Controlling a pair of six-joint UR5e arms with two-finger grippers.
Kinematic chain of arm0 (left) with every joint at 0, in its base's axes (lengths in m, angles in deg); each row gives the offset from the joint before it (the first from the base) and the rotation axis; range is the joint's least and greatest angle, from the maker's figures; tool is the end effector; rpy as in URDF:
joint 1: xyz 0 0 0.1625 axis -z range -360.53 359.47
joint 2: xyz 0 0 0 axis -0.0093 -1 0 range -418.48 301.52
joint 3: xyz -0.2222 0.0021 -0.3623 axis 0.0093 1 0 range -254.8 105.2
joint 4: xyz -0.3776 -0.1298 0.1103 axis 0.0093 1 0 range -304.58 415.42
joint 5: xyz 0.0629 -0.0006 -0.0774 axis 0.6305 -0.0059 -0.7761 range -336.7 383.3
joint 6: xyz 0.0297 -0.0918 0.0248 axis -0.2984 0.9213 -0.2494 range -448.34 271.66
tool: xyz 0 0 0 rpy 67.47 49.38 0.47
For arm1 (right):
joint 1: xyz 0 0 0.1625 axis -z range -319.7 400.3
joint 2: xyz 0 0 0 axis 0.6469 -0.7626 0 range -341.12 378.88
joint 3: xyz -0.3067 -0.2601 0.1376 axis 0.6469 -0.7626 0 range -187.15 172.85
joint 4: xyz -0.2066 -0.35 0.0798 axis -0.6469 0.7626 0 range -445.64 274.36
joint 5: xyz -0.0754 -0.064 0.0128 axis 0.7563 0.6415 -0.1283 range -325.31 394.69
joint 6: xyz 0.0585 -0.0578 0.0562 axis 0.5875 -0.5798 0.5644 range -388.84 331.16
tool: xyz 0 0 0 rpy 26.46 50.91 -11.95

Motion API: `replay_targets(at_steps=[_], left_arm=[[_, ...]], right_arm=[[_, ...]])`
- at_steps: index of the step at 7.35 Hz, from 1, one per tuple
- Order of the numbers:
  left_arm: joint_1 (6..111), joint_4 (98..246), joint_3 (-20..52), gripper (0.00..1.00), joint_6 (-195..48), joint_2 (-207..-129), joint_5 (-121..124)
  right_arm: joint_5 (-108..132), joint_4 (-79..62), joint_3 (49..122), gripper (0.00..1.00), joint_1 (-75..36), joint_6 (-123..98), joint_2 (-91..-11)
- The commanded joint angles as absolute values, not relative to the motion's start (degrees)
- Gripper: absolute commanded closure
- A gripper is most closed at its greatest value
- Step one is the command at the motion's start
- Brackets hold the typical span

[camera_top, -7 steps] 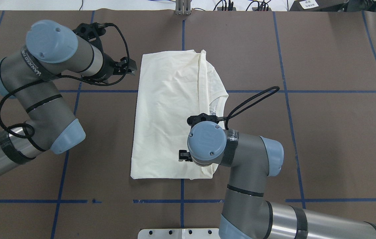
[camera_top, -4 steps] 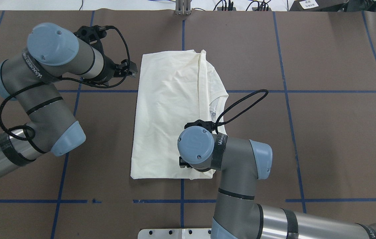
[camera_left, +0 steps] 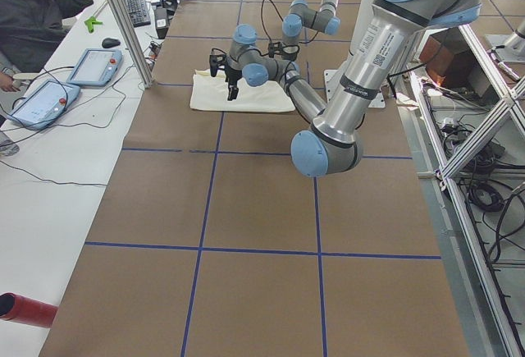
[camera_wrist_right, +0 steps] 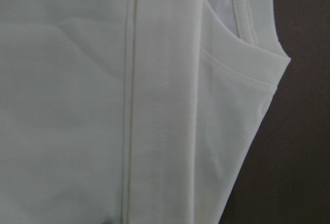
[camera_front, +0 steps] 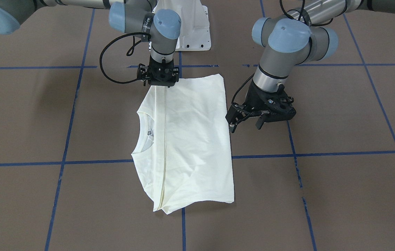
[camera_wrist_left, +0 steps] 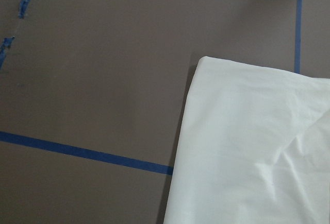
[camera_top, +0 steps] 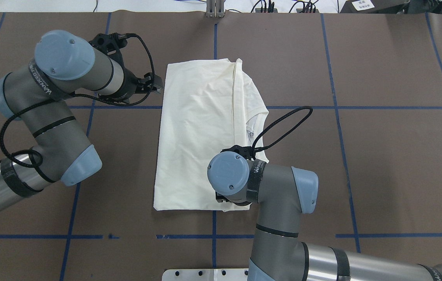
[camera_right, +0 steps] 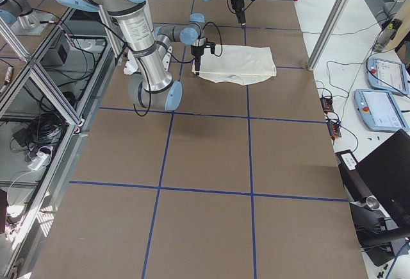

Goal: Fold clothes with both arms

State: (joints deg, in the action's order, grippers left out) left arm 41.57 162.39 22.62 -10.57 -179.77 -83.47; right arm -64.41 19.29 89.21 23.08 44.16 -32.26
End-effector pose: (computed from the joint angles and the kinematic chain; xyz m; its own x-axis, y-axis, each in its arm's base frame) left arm 0.4209 -0.5213 0.2517 0.5073 -0.1851 -0.8417 0.3660 0.9305 0.0160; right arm -0.6134 -0.3132 0.2498 0.8519 -0.0381 0.5223 0.0344 0.9993 0.0168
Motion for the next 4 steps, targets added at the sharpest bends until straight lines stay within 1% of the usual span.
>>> replay_targets(at_steps=[1,4], left_arm=[[41.39,162.47,22.58,0.00,-10.47,-179.76,-83.49],[41.21,162.65,22.67,0.00,-10.21,-179.85,-83.49]], right_arm=[[-64.54,20.62,89.18,0.00,23.08,44.11,-32.53],[-64.45,23.61,89.70,0.00,22.29,41.65,-32.71]])
